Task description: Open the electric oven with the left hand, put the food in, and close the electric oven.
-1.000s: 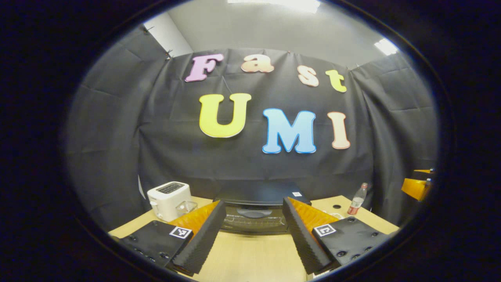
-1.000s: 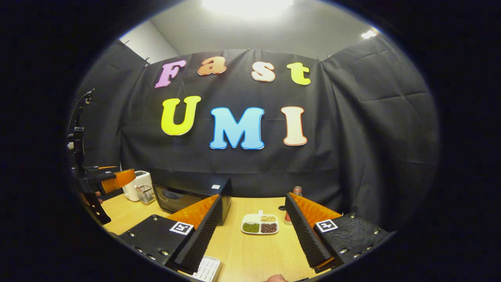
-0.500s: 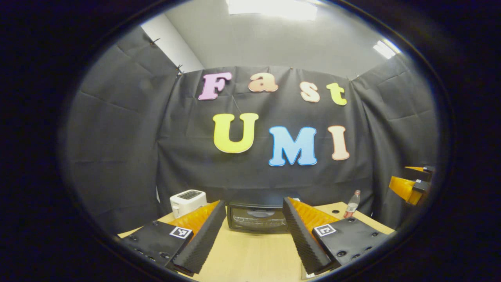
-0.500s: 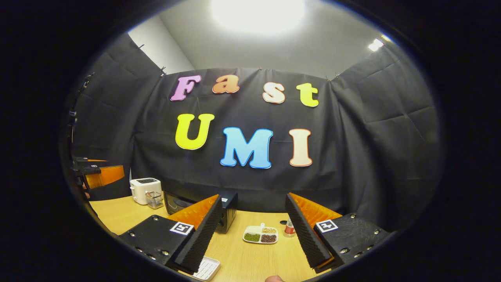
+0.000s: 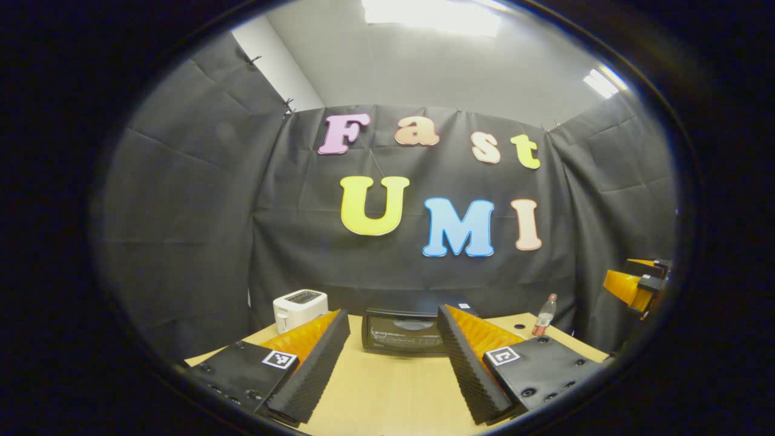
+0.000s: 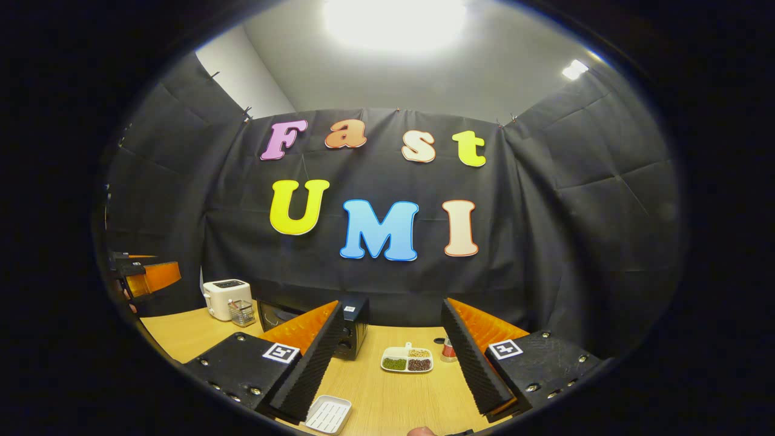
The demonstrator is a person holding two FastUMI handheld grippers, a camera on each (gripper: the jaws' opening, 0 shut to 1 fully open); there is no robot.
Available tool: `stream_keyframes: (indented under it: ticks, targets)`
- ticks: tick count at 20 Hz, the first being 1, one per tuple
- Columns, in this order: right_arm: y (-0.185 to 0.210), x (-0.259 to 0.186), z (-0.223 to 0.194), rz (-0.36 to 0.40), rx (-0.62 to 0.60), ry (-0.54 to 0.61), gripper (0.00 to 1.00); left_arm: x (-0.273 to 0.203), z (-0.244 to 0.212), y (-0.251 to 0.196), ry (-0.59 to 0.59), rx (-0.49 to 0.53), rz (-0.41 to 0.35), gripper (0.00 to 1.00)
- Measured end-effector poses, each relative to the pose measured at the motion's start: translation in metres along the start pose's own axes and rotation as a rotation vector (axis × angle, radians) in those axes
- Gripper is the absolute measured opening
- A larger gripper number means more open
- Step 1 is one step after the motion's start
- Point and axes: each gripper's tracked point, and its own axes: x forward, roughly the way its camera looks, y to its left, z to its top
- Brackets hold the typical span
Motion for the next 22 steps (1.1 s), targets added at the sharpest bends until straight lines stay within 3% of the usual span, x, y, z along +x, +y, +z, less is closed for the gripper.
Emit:
stream_keyframes:
  ticks: [6, 22]
  targets:
    - [0.004, 0.005, 0.021, 0.004, 0.005, -0.063, 0.98, -0.003, 0.008, 0.01, -0.022, 0.038, 0.002, 1.0]
    - [0.025, 0.001, 0.032, 0.032, 0.02, -0.07, 0.98, -0.021, 0.021, 0.027, -0.053, 0.041, 0.022, 1.0]
